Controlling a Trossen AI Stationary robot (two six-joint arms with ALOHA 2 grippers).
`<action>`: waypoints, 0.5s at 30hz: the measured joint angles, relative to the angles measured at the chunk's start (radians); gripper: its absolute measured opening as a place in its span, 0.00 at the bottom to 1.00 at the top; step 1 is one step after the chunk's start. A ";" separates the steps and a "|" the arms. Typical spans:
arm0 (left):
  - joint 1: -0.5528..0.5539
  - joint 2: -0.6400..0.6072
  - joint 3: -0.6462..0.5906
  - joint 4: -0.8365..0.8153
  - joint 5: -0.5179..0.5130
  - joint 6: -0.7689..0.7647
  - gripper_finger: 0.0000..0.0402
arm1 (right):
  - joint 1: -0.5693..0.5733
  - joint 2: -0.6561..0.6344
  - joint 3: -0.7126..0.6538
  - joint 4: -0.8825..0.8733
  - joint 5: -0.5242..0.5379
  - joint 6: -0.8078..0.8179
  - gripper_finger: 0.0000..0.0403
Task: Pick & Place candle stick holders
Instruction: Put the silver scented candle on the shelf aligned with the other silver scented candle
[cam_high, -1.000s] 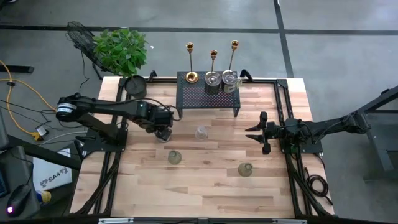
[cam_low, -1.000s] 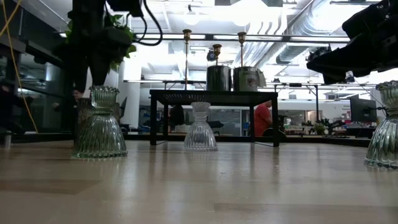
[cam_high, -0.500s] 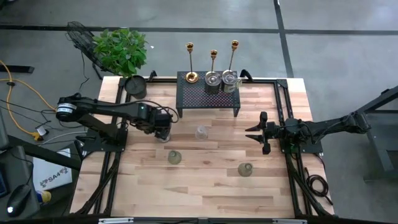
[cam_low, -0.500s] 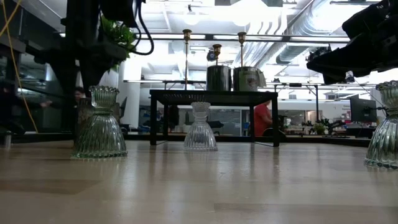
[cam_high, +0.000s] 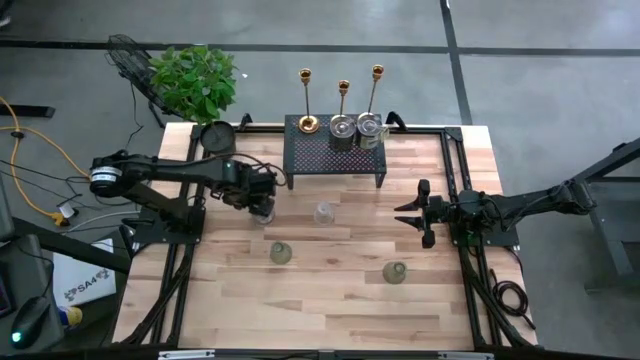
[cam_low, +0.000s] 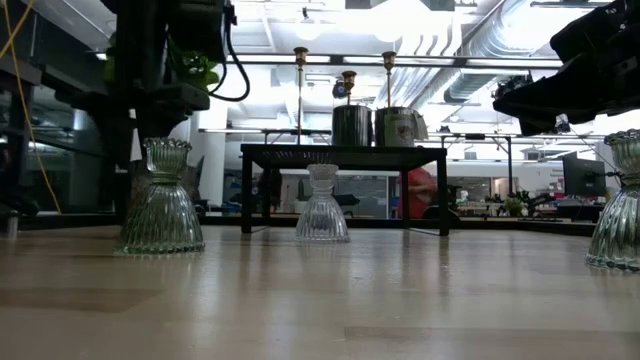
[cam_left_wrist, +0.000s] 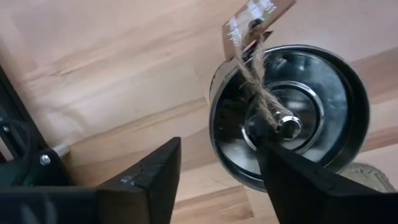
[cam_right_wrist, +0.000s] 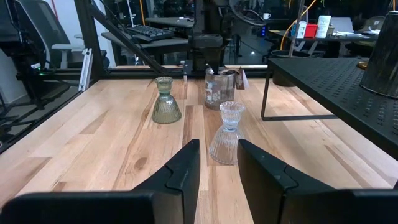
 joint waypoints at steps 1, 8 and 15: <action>0.010 0.000 0.000 0.005 0.000 0.016 0.48 | 0.000 0.000 0.000 0.000 0.000 0.000 0.25; 0.056 0.022 0.001 0.010 0.025 0.104 0.38 | 0.000 0.000 0.000 0.000 0.000 0.000 0.25; 0.085 0.072 0.002 0.003 0.098 0.205 0.36 | 0.000 0.000 0.000 0.000 0.000 0.000 0.25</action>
